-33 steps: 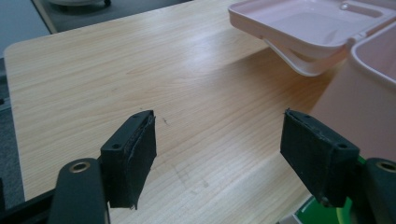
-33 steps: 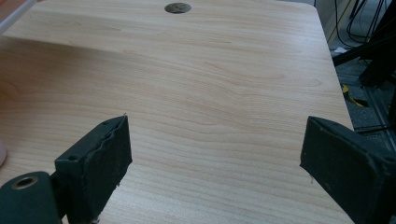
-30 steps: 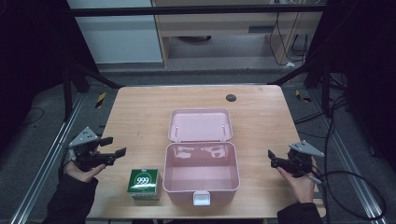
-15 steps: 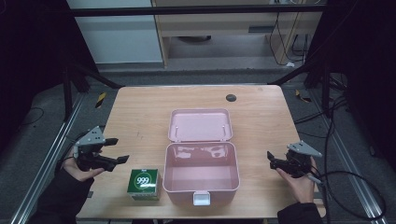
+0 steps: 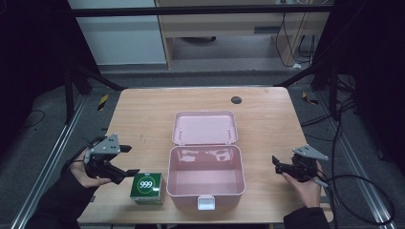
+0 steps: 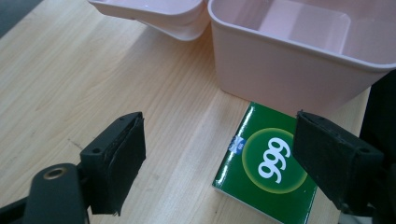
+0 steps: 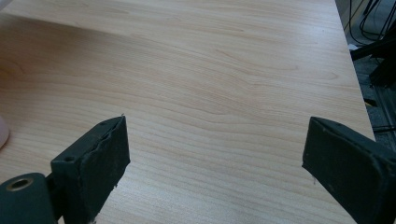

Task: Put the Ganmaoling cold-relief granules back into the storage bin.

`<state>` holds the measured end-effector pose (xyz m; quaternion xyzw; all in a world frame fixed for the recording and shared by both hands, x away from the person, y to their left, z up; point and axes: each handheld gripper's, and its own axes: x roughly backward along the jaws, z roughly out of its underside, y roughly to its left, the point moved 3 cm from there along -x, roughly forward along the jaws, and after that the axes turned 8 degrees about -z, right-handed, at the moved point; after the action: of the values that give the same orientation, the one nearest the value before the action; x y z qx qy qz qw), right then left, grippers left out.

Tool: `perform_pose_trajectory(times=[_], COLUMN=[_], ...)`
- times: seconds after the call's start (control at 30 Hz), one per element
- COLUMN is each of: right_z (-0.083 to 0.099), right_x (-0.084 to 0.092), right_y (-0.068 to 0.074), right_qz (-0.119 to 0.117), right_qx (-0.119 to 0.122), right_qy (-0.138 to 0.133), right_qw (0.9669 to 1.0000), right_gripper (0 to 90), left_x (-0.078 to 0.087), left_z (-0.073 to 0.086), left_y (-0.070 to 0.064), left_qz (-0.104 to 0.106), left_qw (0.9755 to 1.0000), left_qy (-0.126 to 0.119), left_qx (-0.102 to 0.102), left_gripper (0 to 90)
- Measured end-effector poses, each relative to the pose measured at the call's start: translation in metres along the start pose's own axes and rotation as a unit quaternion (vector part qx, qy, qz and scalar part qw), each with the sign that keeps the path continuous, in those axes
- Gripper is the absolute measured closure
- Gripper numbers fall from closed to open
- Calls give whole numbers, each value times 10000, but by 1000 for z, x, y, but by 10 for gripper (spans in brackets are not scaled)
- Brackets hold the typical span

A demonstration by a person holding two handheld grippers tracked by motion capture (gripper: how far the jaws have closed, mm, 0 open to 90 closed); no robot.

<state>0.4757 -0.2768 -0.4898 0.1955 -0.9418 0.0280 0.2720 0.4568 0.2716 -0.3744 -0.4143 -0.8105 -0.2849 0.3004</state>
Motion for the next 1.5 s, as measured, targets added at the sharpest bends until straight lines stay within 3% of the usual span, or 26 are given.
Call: perform_pose_trajectory(times=[0.1, 0.33, 0.43, 0.67, 1.0, 1.13, 1.33, 1.5], right_z=[-1, 1, 1, 1, 0, 1, 1, 3], right_x=[0, -3, -3, -3, -4, -4, -5, -7], right_y=[1, 2, 2, 3, 4, 4, 5, 4], right_qz=[-20, 0, 0, -5, -31, -64, -75, -74], right_qx=[38, 181, 171, 205, 231, 220, 233, 264], right_qy=[-2, 66, 51, 75, 90, 108, 176, 232], right_qw=[10000, 9998, 9998, 9998, 9997, 9997, 9995, 9994], right_gripper=[73, 63, 61, 57, 50, 47, 45, 41], left_x=[-5, -9, -14, -24, -33, -38, -42, -47], left_z=[1, 3, 2, 2, -1, 0, 2, 1], left_y=[-1, -6, -11, -19, -26, -30, -32, -36], left_qz=[43, 221, 319, 475, 633, 673, 707, 789], left_qw=[9997, 9987, 9971, 9938, 9907, 9874, 9864, 9835], left_qy=[197, 383, 530, 764, 866, 1007, 1046, 1131], left_qx=[-119, -258, -449, -660, -841, -1019, -1051, -1166], left_gripper=[153, 140, 137, 120, 108, 105, 95, 88])
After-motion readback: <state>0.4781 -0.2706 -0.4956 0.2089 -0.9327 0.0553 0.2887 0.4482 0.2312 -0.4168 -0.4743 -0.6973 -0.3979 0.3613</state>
